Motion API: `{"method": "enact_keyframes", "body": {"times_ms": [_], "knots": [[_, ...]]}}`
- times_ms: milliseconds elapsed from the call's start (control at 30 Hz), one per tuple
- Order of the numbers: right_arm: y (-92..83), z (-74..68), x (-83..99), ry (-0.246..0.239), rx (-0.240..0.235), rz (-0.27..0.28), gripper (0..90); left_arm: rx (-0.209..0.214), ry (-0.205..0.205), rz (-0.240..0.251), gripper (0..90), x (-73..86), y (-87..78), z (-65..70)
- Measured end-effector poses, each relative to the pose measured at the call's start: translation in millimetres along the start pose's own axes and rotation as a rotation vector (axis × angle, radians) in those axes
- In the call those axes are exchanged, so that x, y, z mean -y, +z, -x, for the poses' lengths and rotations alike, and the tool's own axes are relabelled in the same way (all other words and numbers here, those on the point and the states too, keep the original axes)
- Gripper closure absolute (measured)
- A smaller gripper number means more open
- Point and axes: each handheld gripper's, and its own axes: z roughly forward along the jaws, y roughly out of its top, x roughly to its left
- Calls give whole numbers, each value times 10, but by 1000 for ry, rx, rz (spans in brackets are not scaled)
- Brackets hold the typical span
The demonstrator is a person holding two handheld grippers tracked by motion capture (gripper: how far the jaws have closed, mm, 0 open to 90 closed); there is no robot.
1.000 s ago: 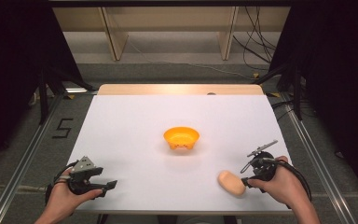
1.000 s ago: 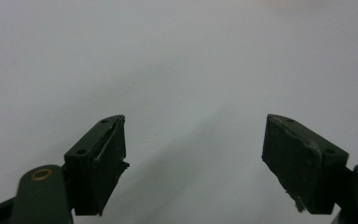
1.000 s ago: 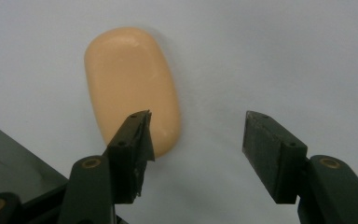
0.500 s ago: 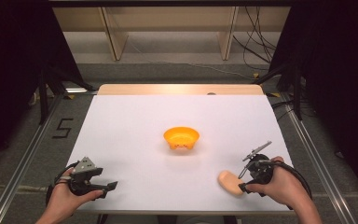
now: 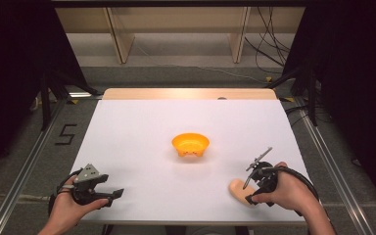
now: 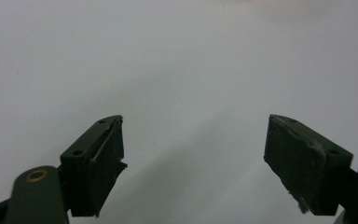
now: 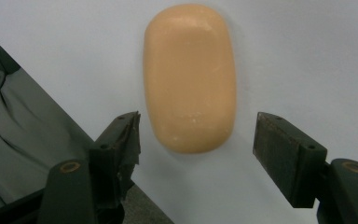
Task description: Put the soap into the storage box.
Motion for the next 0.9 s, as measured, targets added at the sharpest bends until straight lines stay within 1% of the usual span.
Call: {"method": "enact_keyframes", "body": {"times_ms": [33, 67, 100, 133, 167, 200, 233, 267, 300, 333, 367, 400, 433, 500, 533, 567, 600, 633, 667, 700, 733, 800, 867, 900], "knots": [[23, 7, -11, -6, 3, 4, 325, -5, 14, 0, 196, -3, 4, -8], [40, 13, -25, -19, 0, 3, 326, 5, -10, 10, 196, 2, 7, 16], [51, 12, -38, -24, 1, -5, 325, 6, 1, -3, 196, 1, -5, 12], [68, 11, -50, -37, 1, -11, 325, 7, 1, 0, 197, 1, 0, 15], [68, 11, -50, -37, 1, -11, 325, 7, 1, 0, 198, 1, 0, 15], [112, 10, -79, -57, 3, -21, 317, 6, -9, 12, 199, 0, 6, 24], [124, 3, -89, -44, -2, -29, 315, 6, -11, 13, 200, -1, 5, 25], [138, 1, -105, -50, -7, -39, 315, 6, -11, 13, 202, -2, 5, 25], [149, 8, -124, -60, 0, -41, 314, 5, 0, 8, 203, -3, 4, 18], [157, -3, -140, -53, -1, -48, 314, 6, 3, 2, 203, -3, 2, 18], [169, 5, -161, -70, 1, -46, 314, 6, 4, 2, 203, -3, 5, 20], [174, -2, -180, -67, -1, -51, 314, 8, -8, 11, 203, -1, 14, 33], [187, 7, -201, -89, -5, -52, 314, 10, -7, 14, 203, -3, 15, 35], [207, -4, -236, -90, 0, -70, 312, 7, -8, 21, 205, -3, 14, 38], [214, -23, -251, -85, -3, -83, 315, 7, 4, 8, 205, -4, 2, 26], [224, -18, -268, -100, -2, -90, 316, 6, 4, 4, 205, -5, -4, 23], [237, -33, -281, -98, -4, -95, 314, 3, 5, 7, 206, -4, -5, 19], [250, -46, -289, -93, -7, -101, 312, 6, -4, 16, 207, -1, 3, 21], [261, -50, -300, -94, -10, -112, 311, 7, -15, 4, 207, 3, 0, 21], [277, -54, -304, -96, -6, -115, 307, 5, -14, 4, 209, 4, -1, 19], [288, -47, -309, -106, -6, -116, 307, 7, -4, 5, 211, 3, 2, 12], [304, -50, -321, -99, 5, -120, 303, 9, -3, -2, 213, 5, 0, 16], [322, -49, -327, -110, 7, -120, 299, 9, -3, -1, 215, 5, 4, 18], [337, -58, -332, -107, 13, -123, 294, 10, -1, -2, 215, 4, 4, 17]]}}
